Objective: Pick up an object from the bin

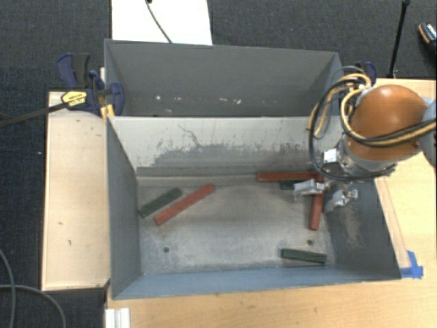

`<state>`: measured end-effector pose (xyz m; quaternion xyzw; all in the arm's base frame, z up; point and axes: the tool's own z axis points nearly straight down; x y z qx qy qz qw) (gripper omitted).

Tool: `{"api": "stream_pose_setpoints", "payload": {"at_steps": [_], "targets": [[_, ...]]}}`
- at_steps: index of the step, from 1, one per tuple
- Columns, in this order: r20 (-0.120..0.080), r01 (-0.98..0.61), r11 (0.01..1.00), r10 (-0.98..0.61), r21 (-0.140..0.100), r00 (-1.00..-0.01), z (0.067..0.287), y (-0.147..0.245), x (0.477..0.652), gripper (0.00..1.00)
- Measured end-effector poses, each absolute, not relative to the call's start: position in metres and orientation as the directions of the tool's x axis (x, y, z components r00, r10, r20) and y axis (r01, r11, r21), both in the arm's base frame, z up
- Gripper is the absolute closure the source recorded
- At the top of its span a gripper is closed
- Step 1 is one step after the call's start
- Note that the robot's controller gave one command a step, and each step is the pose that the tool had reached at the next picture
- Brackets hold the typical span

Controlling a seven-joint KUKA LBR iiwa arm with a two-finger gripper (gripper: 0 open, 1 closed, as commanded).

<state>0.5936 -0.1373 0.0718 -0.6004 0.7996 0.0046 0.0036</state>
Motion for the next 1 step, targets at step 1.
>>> {"api": "stream_pose_setpoints", "payload": {"at_steps": [1], "targets": [[-0.008, -0.960, 0.280, -0.960, 0.003, -0.280, 0.0730, -0.1324, 0.5946, 0.00]]}}
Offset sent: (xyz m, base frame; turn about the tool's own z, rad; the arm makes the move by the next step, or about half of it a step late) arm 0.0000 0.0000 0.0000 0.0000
